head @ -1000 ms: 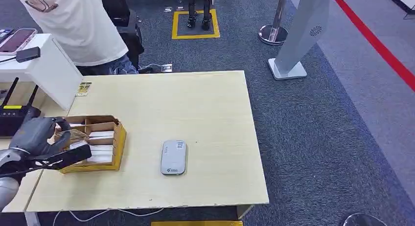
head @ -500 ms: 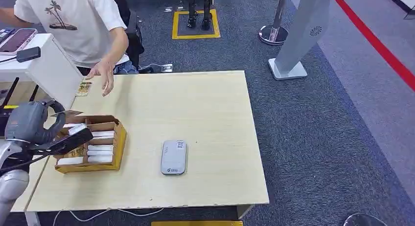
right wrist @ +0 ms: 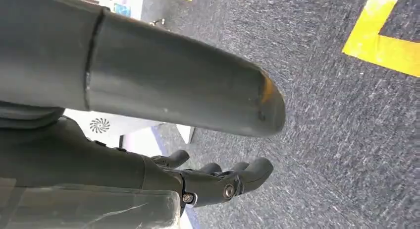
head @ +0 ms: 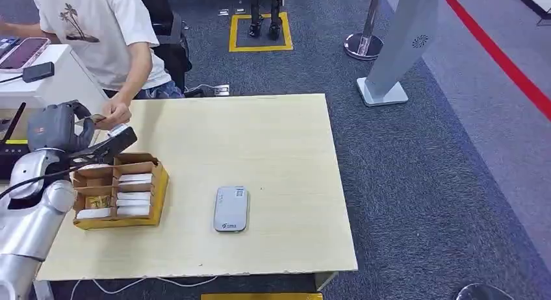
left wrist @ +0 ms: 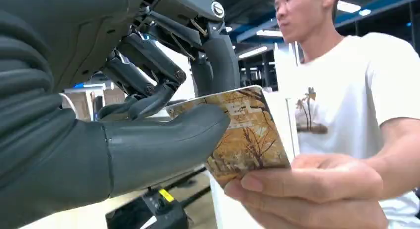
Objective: Pass the card to the sensor for recognition and then transmit it.
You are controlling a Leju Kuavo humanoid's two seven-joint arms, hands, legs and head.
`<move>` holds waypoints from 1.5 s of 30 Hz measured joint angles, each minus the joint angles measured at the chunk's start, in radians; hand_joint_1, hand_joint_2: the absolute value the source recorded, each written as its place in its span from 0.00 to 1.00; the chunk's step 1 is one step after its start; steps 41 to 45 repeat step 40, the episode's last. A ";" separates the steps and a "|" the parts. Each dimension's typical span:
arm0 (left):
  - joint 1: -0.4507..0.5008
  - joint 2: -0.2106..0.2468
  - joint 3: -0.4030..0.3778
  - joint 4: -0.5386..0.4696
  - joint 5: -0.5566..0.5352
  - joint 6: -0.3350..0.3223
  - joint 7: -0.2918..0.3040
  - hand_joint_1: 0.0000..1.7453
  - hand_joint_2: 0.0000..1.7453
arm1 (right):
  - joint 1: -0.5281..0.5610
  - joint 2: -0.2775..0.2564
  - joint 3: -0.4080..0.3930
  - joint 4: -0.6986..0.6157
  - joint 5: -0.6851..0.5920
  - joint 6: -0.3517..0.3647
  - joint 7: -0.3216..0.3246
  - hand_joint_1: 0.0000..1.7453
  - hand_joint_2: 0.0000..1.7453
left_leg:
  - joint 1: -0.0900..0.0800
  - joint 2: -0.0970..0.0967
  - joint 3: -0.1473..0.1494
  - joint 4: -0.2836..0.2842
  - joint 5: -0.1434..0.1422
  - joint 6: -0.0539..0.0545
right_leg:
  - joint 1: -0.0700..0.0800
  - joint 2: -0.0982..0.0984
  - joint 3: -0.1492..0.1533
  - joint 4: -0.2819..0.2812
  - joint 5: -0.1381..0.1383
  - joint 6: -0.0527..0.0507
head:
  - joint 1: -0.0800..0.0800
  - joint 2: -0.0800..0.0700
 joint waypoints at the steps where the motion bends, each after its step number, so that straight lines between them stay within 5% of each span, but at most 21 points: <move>1: -0.012 -0.012 0.000 0.021 0.000 0.000 -0.004 1.00 1.00 | 0.000 0.000 0.001 0.000 -0.001 0.000 0.000 0.00 0.00 | 0.000 0.000 0.000 0.000 0.000 0.000 | 0.000 0.000 0.000 0.000 0.000 0.000 | 0.000 0.000; 11: -0.042 -0.069 0.000 0.104 0.011 0.003 -0.024 1.00 1.00 | 0.000 0.000 0.005 0.000 -0.004 0.000 0.003 0.00 0.00 | 0.000 0.001 0.000 0.000 0.000 0.000 | 0.000 0.001 -0.001 0.000 0.000 0.000 | 0.000 0.000; 12: -0.043 -0.072 0.000 0.105 0.013 0.003 -0.024 0.38 1.00 | 0.000 0.000 0.005 0.000 -0.004 0.000 0.003 0.00 0.00 | 0.000 0.001 0.000 0.000 0.000 0.000 | 0.000 0.001 -0.001 0.000 0.000 0.000 | 0.000 0.000; 13: -0.043 -0.075 0.000 0.107 0.019 0.003 -0.024 0.08 1.00 | 0.000 0.000 0.005 0.000 -0.005 0.000 0.003 0.00 0.00 | 0.000 0.001 0.000 0.000 0.000 0.000 | 0.000 0.001 -0.001 0.000 0.000 0.000 | 0.000 0.000; 14: -0.043 -0.077 0.000 0.108 0.026 0.004 -0.028 0.00 1.00 | 0.000 0.000 0.005 0.000 -0.006 0.000 0.003 0.00 0.00 | 0.000 0.001 0.000 0.000 0.000 0.000 | 0.000 0.001 -0.001 0.000 0.000 0.000 | 0.000 0.000; 15: -0.043 -0.080 0.001 0.107 0.043 0.009 -0.036 0.00 0.00 | 0.000 0.000 0.005 0.000 -0.011 0.000 0.003 0.00 0.00 | 0.000 0.001 0.000 0.000 0.000 0.000 | 0.000 0.001 -0.001 0.000 0.000 0.000 | 0.000 0.000; 20: -0.028 -0.101 0.035 0.089 0.174 0.023 -0.082 0.00 0.00 | 0.001 0.000 0.005 0.000 -0.021 -0.003 -0.003 0.00 0.00 | 0.000 0.001 0.000 0.000 0.000 0.000 | 0.000 0.001 0.000 0.000 0.000 0.000 | 0.000 0.000; 26: 0.074 -0.124 0.119 -0.062 0.412 0.075 -0.175 0.00 0.00 | 0.006 0.000 0.005 0.000 -0.033 -0.012 -0.003 0.00 0.00 | 0.000 0.001 0.000 0.000 0.000 0.000 | 0.000 0.001 0.000 0.000 0.000 0.000 | 0.000 0.000; 31: 0.133 -0.132 0.152 -0.144 0.485 0.085 -0.204 0.00 0.00 | 0.006 0.000 0.005 0.000 -0.035 -0.018 -0.003 0.00 0.00 | 0.000 0.001 -0.001 0.000 0.000 0.000 | 0.000 0.001 0.000 0.000 0.000 0.000 | 0.000 0.000; 38: 0.352 -0.168 0.210 -0.388 0.809 0.085 -0.330 0.00 0.00 | 0.010 0.000 0.003 0.000 -0.044 -0.025 -0.007 0.00 0.00 | 0.000 0.002 0.000 0.000 -0.001 0.000 | 0.000 0.002 0.000 0.000 -0.001 0.000 | 0.000 0.000; 39: 0.385 -0.173 0.214 -0.418 0.838 0.076 -0.346 0.00 1.00 | 0.010 0.000 0.003 0.000 -0.048 -0.027 -0.007 0.00 0.00 | -0.001 0.003 0.000 0.000 -0.002 0.000 | 0.000 0.003 0.000 0.000 -0.001 0.000 | 0.000 0.000; 40: 0.444 -0.183 0.217 -0.468 0.868 0.066 -0.374 0.00 1.00 | 0.011 0.000 0.002 0.000 -0.058 -0.031 -0.007 0.00 0.00 | -0.001 0.004 0.000 -0.001 -0.002 0.001 | 0.000 0.003 0.000 -0.001 -0.001 0.000 | 0.000 0.000; 45: 0.444 -0.183 0.217 -0.468 0.868 0.066 -0.374 0.00 1.00 | 0.011 0.000 0.002 0.000 -0.058 -0.031 -0.007 0.00 0.00 | -0.001 0.004 0.000 -0.001 -0.002 0.001 | 0.000 0.003 0.000 -0.001 -0.001 0.000 | 0.000 0.000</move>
